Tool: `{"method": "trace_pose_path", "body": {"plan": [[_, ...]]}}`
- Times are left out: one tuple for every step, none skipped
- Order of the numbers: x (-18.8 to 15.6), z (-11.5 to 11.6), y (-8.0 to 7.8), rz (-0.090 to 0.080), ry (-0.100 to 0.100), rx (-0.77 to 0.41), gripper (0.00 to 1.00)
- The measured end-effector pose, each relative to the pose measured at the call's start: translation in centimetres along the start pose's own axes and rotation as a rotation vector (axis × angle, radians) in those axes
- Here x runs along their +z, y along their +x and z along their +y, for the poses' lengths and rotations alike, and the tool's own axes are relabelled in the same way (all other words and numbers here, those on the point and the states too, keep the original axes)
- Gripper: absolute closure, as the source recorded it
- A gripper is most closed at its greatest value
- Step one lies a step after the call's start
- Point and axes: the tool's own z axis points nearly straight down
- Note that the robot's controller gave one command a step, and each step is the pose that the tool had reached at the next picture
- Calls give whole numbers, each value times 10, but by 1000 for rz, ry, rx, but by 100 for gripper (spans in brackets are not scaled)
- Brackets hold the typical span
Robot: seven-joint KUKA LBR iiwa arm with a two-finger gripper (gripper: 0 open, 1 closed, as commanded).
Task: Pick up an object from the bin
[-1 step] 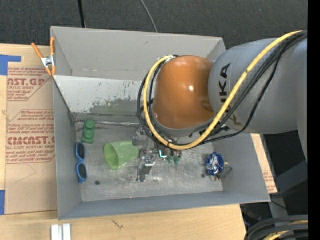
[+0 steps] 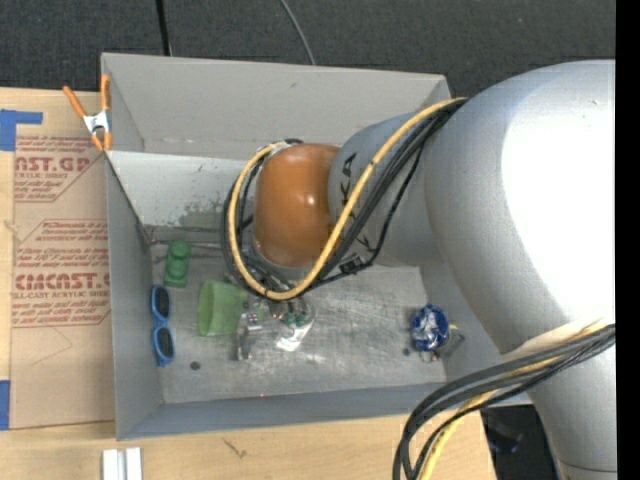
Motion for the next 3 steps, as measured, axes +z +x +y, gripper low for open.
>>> {"method": "trace_pose_path", "body": {"plan": [[-31,28,22,12,1,134,0],[-30,33,48,15,5,243,0],[-5,55,51,6,5,87,0]]}}
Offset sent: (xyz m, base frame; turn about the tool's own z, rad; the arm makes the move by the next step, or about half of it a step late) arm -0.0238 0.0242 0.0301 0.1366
